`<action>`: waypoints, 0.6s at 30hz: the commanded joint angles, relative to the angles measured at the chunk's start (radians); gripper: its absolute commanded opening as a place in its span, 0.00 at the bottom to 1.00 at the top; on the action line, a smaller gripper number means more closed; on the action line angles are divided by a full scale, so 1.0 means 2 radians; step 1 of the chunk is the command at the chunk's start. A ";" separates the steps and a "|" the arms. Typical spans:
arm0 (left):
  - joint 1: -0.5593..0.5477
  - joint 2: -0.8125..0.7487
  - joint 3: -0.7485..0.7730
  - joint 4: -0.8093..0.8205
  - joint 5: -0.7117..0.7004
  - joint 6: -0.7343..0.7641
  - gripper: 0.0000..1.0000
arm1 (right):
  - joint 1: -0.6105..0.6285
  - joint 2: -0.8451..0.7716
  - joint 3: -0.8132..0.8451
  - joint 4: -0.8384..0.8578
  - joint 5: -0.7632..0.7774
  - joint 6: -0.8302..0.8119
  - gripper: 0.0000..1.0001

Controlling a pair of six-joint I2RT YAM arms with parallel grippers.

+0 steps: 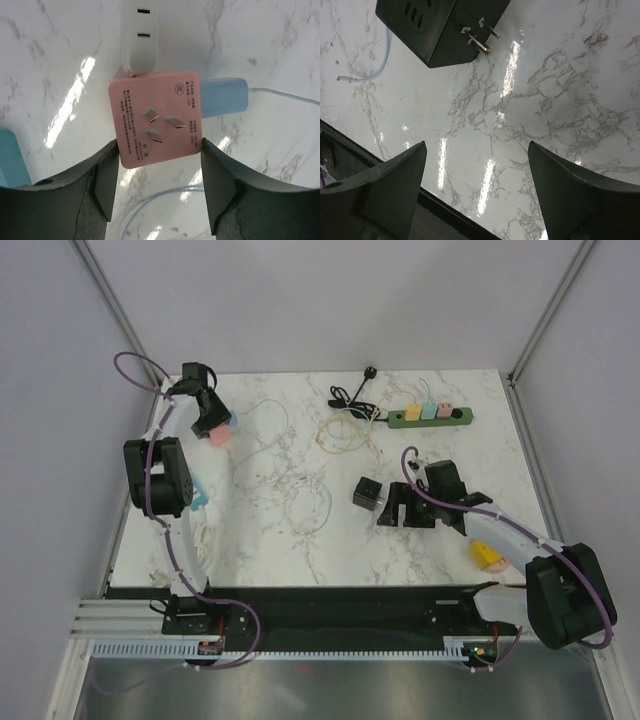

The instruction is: Pull the plug off the socket

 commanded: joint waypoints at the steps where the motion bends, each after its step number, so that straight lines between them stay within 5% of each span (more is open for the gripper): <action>1: -0.022 -0.103 -0.080 0.017 0.002 0.020 0.24 | -0.001 -0.015 0.010 0.012 0.002 -0.010 0.91; 12: -0.100 -0.318 -0.403 0.094 0.014 0.002 0.23 | 0.055 -0.009 0.022 0.101 -0.060 0.090 0.91; 18: -0.100 -0.352 -0.449 0.110 0.018 0.012 0.33 | 0.136 0.032 0.110 0.135 -0.021 0.137 0.91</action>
